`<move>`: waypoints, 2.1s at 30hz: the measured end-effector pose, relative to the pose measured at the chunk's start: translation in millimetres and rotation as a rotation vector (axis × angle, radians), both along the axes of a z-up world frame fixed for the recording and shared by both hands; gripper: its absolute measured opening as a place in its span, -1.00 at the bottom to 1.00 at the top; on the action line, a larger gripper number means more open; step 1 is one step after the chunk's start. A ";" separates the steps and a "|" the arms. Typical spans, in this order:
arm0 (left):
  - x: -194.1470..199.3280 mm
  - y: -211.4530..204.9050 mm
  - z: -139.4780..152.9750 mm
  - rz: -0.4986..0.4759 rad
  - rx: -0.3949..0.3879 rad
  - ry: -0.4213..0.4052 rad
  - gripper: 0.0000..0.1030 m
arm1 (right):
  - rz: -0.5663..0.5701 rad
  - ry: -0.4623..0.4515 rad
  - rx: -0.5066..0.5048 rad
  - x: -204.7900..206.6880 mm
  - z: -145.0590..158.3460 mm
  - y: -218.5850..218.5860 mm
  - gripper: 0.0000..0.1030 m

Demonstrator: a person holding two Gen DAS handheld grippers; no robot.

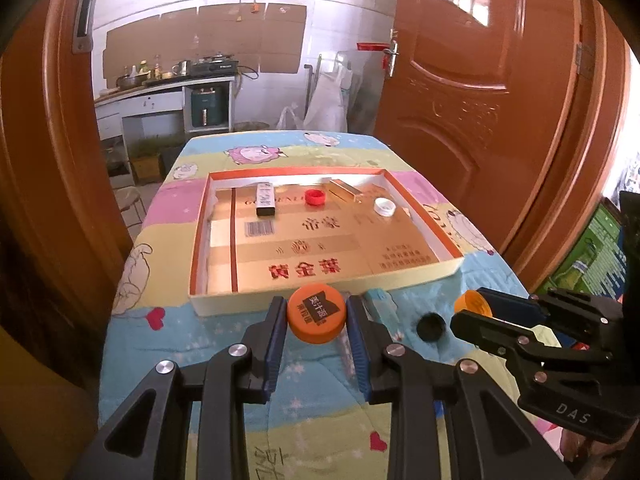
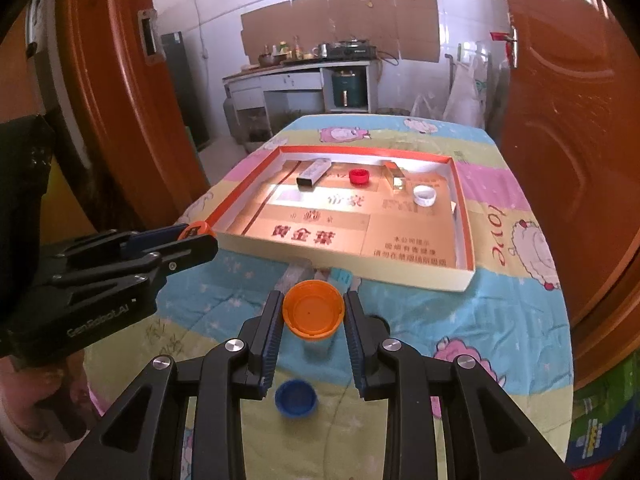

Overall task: Organize rigid objects
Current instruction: 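Carry both orange caps into the tray with both tools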

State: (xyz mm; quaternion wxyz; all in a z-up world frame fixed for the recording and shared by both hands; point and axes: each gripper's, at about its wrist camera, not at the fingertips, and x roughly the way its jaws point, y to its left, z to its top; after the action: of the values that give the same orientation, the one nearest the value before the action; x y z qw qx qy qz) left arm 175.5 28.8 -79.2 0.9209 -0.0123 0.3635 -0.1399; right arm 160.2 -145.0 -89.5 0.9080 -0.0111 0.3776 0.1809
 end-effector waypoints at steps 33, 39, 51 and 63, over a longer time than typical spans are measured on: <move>110.8 7.7 -21.2 0.087 0.023 0.087 -0.40 | 0.043 0.040 0.050 121.2 -11.9 2.5 -0.41; 123.6 8.4 -26.2 0.096 0.036 0.098 -0.40 | 0.059 0.048 0.041 141.3 -20.8 8.0 -0.41; 147.4 13.0 -45.8 0.110 0.031 0.145 -0.40 | 0.082 0.077 0.037 173.2 -37.2 17.2 -0.41; 162.2 20.6 -56.9 0.135 0.020 0.169 -0.40 | 0.094 0.101 0.027 193.6 -45.2 25.2 -0.41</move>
State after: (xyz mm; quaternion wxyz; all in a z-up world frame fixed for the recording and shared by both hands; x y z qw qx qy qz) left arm 337.7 49.5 -136.0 0.8944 -0.0393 0.4397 -0.0721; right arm 353.9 -119.7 -134.8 0.8784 -0.0073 0.4195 0.2287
